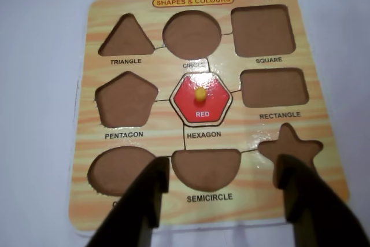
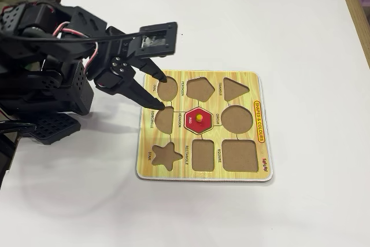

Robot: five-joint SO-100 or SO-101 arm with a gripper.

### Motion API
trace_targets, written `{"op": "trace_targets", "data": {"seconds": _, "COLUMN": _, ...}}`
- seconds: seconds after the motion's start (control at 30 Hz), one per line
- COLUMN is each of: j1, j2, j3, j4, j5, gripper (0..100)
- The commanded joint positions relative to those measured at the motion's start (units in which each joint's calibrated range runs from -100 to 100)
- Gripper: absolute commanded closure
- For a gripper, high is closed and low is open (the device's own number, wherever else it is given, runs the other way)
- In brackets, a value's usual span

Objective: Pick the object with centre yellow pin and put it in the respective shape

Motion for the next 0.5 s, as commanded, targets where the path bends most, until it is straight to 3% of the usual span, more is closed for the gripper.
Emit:
{"op": "trace_targets", "data": {"seconds": 0.0, "j1": 0.64, "j2": -7.66, "j3": 6.03, "j4": -0.85, "j5": -1.14, "gripper": 79}}
{"op": "trace_targets", "data": {"seconds": 0.27, "j1": 0.83, "j2": -6.66, "j3": 16.64, "j4": 0.27, "j5": -1.46, "gripper": 79}}
{"op": "trace_targets", "data": {"seconds": 0.47, "j1": 1.22, "j2": -6.66, "j3": 16.64, "j4": 7.96, "j5": -1.51, "gripper": 79}}
